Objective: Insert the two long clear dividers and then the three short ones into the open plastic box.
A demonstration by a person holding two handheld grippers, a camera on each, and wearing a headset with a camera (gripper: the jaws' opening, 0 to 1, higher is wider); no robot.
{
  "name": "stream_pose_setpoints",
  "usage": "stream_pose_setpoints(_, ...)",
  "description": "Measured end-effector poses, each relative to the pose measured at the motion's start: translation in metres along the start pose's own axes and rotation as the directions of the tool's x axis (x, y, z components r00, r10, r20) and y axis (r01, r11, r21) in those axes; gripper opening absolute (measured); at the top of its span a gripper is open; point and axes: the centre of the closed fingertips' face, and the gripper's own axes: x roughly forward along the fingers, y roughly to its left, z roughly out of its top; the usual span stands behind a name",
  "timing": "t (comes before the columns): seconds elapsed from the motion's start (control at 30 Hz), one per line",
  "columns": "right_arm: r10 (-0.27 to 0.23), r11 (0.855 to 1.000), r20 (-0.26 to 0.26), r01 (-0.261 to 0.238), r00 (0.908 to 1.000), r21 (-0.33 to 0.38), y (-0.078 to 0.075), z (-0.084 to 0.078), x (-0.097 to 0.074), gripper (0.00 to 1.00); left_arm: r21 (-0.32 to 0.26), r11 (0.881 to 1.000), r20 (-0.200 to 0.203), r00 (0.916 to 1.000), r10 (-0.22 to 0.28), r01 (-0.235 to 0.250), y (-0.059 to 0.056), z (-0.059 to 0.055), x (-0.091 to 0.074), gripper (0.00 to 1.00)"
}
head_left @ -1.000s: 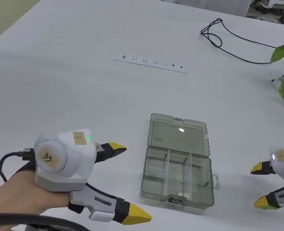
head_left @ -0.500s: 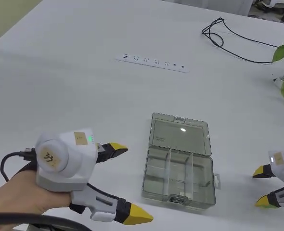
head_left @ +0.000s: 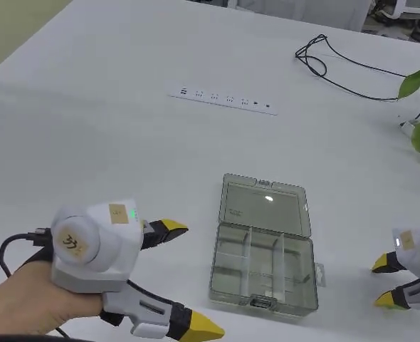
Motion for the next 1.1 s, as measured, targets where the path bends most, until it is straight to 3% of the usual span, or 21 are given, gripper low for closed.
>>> stream_pose_setpoints(0.3,-0.028,1.0,0.0,0.028,0.9996,0.0,0.002,0.003,0.001,0.32,0.004,1.0,0.008,0.9999,0.01,-0.01,0.001,0.002,-0.004,0.96)
stream_pose_setpoints(0.6,-0.079,0.997,0.042,0.078,0.996,0.023,0.002,0.016,-0.017,0.32,0.005,1.0,0.018,0.9997,0.015,-0.015,0.0,0.002,-0.007,0.95)
stream_pose_setpoints(0.93,-0.16,0.987,0.094,0.158,0.9826,0.037,0.006,0.046,-0.045,0.32,0.005,1.0,0.041,0.9989,0.022,-0.022,-0.002,0.009,-0.008,0.94)
stream_pose_setpoints(1.1,-0.223,0.975,0.124,0.221,0.9669,0.028,0.008,0.071,-0.072,0.32,-0.001,1.0,0.055,0.9981,0.028,-0.028,-0.003,0.016,-0.008,0.94)
